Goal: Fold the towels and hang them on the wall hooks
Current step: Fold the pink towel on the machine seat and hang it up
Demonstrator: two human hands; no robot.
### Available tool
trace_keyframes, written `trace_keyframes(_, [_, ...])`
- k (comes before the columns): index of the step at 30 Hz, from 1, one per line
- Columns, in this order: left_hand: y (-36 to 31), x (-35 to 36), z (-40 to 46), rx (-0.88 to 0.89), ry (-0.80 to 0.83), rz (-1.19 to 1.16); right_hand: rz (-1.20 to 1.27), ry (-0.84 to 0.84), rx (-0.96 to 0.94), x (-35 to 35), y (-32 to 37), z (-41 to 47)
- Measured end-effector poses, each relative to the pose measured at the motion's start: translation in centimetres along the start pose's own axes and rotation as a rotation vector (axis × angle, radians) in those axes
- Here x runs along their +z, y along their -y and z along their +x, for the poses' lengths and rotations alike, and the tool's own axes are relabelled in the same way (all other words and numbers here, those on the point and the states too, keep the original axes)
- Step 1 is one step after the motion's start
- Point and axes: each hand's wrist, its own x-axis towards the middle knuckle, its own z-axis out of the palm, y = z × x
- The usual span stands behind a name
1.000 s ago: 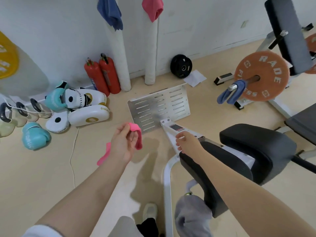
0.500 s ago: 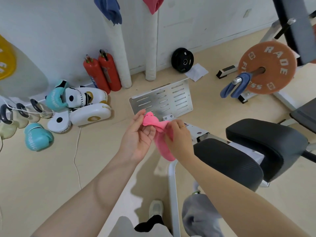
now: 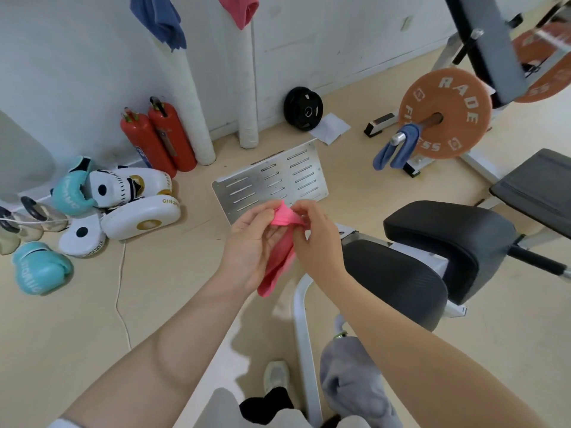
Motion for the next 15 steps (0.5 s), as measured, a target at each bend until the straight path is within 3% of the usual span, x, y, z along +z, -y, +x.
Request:
trace_keyframes(4, [-0.2, -0.3, -0.2, 0.044, 0.0, 0.181, 0.156, 0.099, 0.041, -0.9, 0.6, 0.6])
trace_keyframes(10, [-0.3, -1.7, -0.3, 0.17, 0.085, 0.675, 0.396, 0.237, 0.136, -2.4, -0.1, 0.7])
trace_keyframes(15, [0.7, -1.4, -0.5, 0.247, 0.067, 0.88, 0.256, 0.24, 0.021, -4.3, -0.6, 0.2])
